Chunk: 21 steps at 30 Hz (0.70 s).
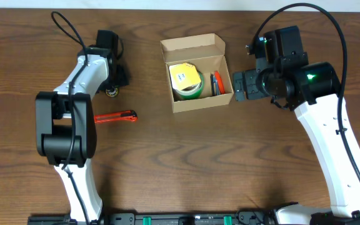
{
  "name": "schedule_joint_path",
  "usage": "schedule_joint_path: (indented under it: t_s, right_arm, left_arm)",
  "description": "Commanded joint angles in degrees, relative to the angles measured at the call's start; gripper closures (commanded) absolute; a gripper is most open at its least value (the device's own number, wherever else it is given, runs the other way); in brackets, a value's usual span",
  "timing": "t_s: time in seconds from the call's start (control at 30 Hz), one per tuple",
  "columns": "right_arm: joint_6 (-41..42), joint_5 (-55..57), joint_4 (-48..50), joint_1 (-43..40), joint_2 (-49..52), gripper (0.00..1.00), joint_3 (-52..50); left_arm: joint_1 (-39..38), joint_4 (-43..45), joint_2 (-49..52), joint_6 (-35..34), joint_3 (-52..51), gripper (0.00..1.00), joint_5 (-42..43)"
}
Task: Pack container
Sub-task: 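Move the left gripper to the correction tape and grasp it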
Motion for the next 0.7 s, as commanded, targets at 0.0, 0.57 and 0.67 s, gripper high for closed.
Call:
schedule_joint_path:
  t_s: [0.0,0.57,0.67]
  right_arm:
    - [-0.50,0.59,-0.02,-0.24,-1.05,0.01,-0.04]
    - [-0.50,0.59,-0.02,-0.24,-1.05,0.01,-0.04]
    - [-0.50,0.57,-0.02,-0.24,-1.05,0.01,-0.04]
  left_arm:
    - [0.04,0.28,1.18,1.07,-0.28,0.26,0.42]
    - [0.04,-0.02,1.51,1.05,-0.33,0.81,2.93]
    - [0.00,-0.26,-1.25,1.05,-0.11,0.87,4.31]
